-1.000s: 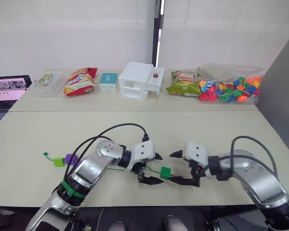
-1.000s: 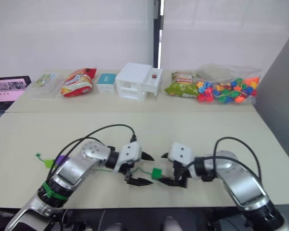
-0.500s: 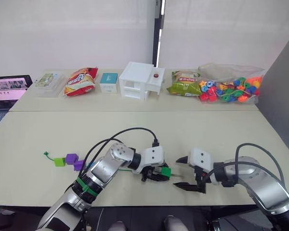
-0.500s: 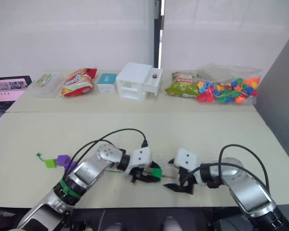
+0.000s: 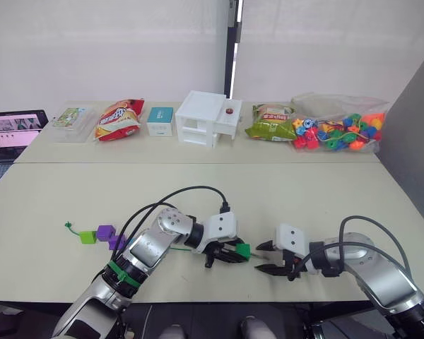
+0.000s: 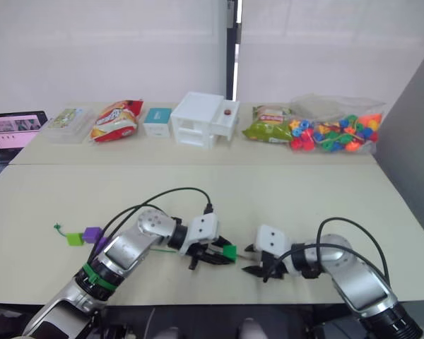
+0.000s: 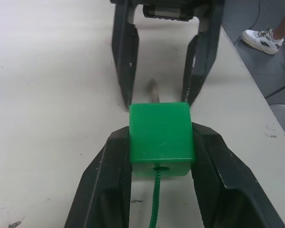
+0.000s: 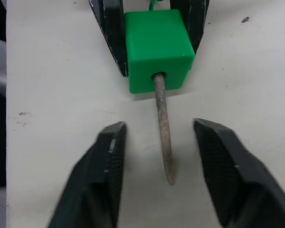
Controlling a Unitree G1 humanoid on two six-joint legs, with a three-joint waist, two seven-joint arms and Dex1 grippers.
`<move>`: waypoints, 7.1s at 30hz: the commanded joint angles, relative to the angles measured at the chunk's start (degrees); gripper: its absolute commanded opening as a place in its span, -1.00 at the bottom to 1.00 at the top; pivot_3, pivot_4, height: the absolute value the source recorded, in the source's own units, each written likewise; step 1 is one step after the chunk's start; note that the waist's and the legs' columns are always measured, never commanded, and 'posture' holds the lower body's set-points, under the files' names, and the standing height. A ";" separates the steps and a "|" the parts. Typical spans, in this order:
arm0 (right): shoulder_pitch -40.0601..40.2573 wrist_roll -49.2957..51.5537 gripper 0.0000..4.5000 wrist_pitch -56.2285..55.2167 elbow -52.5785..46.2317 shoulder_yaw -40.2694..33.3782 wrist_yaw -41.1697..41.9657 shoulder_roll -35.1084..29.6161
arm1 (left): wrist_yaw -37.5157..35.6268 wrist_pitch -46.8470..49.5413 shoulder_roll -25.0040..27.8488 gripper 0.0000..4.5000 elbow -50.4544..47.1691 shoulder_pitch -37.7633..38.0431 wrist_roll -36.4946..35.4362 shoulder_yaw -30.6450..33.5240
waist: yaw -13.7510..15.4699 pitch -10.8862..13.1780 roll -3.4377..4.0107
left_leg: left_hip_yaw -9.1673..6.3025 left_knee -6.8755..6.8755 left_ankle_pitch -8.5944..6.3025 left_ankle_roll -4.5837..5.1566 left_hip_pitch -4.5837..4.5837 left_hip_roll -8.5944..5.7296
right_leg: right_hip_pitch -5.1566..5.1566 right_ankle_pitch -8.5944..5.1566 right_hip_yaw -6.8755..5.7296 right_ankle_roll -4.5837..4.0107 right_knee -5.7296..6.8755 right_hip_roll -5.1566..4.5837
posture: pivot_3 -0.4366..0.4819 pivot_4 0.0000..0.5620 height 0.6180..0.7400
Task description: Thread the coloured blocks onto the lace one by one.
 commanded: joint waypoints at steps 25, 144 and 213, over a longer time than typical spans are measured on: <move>-5.67 -3.58 -1.00 -1.53 -0.22 2.05 2.99 -1.44 | -9.93 -14.33 35.91 -0.47 4.53 18.62 -1.41 19.17 | -1.97 -0.01 0.03 | 0.01 -0.18 -0.01 0.02 0.18 0.18 | -0.10 -0.01 -0.02 -0.03 0.16 0.13 | -0.05 -0.47 1.00; 9.39 0.54 -1.00 6.54 -2.04 -18.80 -3.96 -11.96 | -23.17 6.03 39.94 -0.47 -2.23 1.28 19.25 2.90 | -1.65 0.23 0.12 | 0.14 -0.08 -0.15 0.27 0.14 0.11 | -0.05 -0.11 0.03 -0.08 0.22 0.09 | -0.05 -0.47 1.00; 26.68 19.78 0.98 3.02 3.86 -45.63 -11.39 9.18 | -1.36 -15.74 19.14 1.00 5.36 53.45 -16.06 72.77 | -1.08 -0.08 -0.03 | 0.20 -0.16 -0.19 0.31 0.18 0.14 | 0.10 -0.20 0.01 -0.02 0.01 -0.02 | -0.05 -0.47 1.00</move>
